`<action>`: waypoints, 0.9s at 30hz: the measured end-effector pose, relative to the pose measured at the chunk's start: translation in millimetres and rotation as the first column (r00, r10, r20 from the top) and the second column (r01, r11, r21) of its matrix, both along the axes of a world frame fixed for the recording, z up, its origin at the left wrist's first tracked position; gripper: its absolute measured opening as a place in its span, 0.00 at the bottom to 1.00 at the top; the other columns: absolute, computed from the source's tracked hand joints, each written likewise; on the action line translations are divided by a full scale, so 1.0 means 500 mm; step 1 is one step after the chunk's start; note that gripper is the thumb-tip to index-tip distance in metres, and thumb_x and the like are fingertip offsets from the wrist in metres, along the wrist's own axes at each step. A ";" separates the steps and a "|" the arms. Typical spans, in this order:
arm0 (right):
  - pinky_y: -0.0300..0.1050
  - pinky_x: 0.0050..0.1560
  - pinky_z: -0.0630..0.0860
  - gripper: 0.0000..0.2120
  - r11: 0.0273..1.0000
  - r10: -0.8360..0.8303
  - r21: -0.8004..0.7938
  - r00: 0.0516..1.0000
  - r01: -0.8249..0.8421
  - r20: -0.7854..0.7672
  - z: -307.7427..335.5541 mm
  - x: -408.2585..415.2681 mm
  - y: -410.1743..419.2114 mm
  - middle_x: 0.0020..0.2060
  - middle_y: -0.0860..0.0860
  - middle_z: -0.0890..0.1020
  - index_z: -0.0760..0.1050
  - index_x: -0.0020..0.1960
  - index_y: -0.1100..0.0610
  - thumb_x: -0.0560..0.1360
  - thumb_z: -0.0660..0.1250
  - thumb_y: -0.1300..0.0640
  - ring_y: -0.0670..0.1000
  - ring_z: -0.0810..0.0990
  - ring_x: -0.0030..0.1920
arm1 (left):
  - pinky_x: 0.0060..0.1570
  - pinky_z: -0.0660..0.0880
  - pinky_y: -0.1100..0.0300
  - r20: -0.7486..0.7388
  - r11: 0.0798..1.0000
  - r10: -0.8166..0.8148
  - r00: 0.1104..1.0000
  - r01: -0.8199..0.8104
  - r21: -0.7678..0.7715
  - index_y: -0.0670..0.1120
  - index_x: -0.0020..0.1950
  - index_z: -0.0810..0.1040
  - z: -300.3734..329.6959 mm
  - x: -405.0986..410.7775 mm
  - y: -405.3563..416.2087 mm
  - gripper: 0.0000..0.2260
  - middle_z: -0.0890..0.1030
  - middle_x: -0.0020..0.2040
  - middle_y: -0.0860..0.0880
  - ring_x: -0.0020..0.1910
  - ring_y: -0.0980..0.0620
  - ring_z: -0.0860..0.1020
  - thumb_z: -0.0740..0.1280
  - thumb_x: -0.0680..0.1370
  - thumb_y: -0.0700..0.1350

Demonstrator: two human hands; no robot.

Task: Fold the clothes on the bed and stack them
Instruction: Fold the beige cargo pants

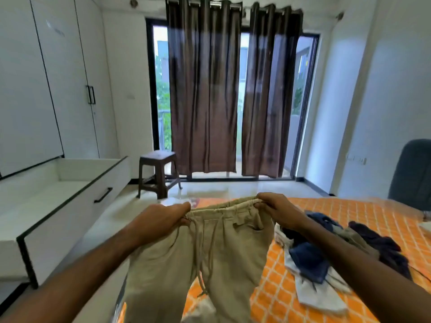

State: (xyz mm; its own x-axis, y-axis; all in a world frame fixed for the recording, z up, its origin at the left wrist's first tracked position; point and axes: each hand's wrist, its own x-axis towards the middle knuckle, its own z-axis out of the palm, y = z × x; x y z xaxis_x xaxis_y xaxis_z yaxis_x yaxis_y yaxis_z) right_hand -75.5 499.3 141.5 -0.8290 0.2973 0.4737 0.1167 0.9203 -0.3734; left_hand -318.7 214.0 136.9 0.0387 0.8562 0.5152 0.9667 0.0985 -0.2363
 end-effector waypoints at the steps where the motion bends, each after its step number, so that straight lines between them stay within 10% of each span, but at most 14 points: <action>1: 0.49 0.44 0.75 0.12 1.000 0.001 -0.021 0.999 -0.002 -0.045 0.028 -0.002 -0.001 0.39 0.49 0.81 0.77 0.45 0.56 0.80 0.63 0.49 0.48 0.79 0.42 | 0.32 0.68 0.58 -0.002 0.999 0.043 0.999 -0.043 -0.013 0.54 0.54 0.67 0.038 -0.006 -0.001 0.17 0.81 0.42 0.52 0.35 0.48 0.81 0.49 0.78 0.64; 6: 0.40 0.41 0.73 0.04 0.986 -0.010 -0.160 0.945 -0.045 -0.328 0.197 -0.017 -0.023 0.40 0.51 0.82 0.78 0.52 0.55 0.78 0.72 0.59 0.43 0.78 0.38 | 0.34 0.67 0.71 -0.018 0.995 0.049 0.999 -0.047 0.093 0.53 0.61 0.67 0.232 -0.032 -0.002 0.22 0.77 0.42 0.58 0.32 0.66 0.73 0.50 0.79 0.67; 14: 0.46 0.46 0.82 0.12 0.825 -0.151 -0.540 0.856 -0.165 -0.494 0.344 -0.015 -0.047 0.48 0.58 0.84 0.79 0.55 0.61 0.80 0.68 0.52 0.57 0.84 0.51 | 0.38 0.70 0.59 0.115 0.968 0.251 0.961 -0.253 0.005 0.54 0.48 0.78 0.415 -0.057 -0.032 0.07 0.81 0.46 0.52 0.45 0.51 0.79 0.69 0.77 0.56; 18: 0.55 0.56 0.82 0.16 0.789 -0.193 -0.583 0.822 -0.195 -0.536 0.377 0.029 -0.062 0.53 0.59 0.84 0.76 0.59 0.62 0.81 0.67 0.49 0.60 0.83 0.55 | 0.35 0.72 0.59 0.337 0.968 0.155 0.929 -0.211 0.136 0.51 0.45 0.80 0.454 -0.042 -0.068 0.19 0.82 0.40 0.53 0.40 0.51 0.79 0.68 0.69 0.65; 22: 0.47 0.47 0.83 0.11 0.701 -0.040 -0.580 0.790 -0.414 -0.612 0.430 0.110 -0.103 0.48 0.57 0.86 0.78 0.55 0.61 0.83 0.62 0.55 0.55 0.85 0.49 | 0.41 0.78 0.62 0.711 0.911 -0.379 0.593 0.102 0.400 0.48 0.44 0.83 0.495 0.012 -0.117 0.23 0.82 0.40 0.51 0.41 0.55 0.81 0.78 0.58 0.63; 27: 0.45 0.44 0.83 0.12 0.604 0.093 -0.544 0.730 -0.582 -0.678 0.531 0.182 -0.138 0.44 0.56 0.86 0.78 0.54 0.62 0.83 0.57 0.58 0.52 0.85 0.43 | 0.41 0.81 0.60 0.696 0.733 -0.680 0.229 0.209 0.647 0.46 0.47 0.81 0.559 0.056 -0.128 0.20 0.82 0.40 0.48 0.41 0.50 0.81 0.80 0.64 0.55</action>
